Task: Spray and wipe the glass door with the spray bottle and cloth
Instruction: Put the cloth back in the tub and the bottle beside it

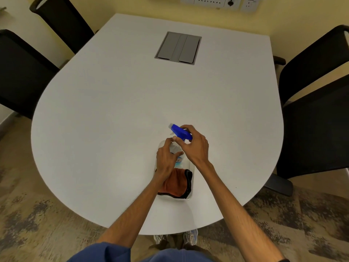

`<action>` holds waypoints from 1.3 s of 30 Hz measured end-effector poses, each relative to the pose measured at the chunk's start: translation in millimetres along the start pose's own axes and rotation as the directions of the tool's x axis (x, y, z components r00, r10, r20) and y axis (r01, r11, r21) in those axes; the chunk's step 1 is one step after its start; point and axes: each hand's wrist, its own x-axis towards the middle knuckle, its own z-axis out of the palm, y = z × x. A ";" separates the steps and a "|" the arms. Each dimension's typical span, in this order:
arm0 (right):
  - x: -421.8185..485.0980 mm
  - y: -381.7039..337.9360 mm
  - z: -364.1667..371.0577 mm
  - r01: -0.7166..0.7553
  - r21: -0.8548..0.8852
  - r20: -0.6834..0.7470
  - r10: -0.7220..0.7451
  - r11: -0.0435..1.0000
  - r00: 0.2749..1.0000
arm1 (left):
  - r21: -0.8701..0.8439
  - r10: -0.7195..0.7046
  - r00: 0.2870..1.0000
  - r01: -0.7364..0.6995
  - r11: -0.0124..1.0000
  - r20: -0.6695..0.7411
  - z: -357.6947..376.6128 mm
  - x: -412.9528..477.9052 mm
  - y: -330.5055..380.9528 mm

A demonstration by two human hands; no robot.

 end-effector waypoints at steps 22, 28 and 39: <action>28.1 3.6 -1.7 -0.024 0.054 0.167 0.015 0.998 0.986 | 0.170 -0.052 0.997 0.042 0.984 0.055 -3.4 15.4 1.7; 21.8 2.0 5.4 -0.088 0.160 0.145 0.065 0.983 0.987 | 0.176 -0.092 0.994 0.080 0.981 0.058 -6.6 20.4 1.6; 15.6 -7.0 -4.2 -0.094 0.248 0.138 0.061 0.964 0.989 | 0.124 -0.152 0.966 0.128 0.984 0.210 -13.2 24.5 3.9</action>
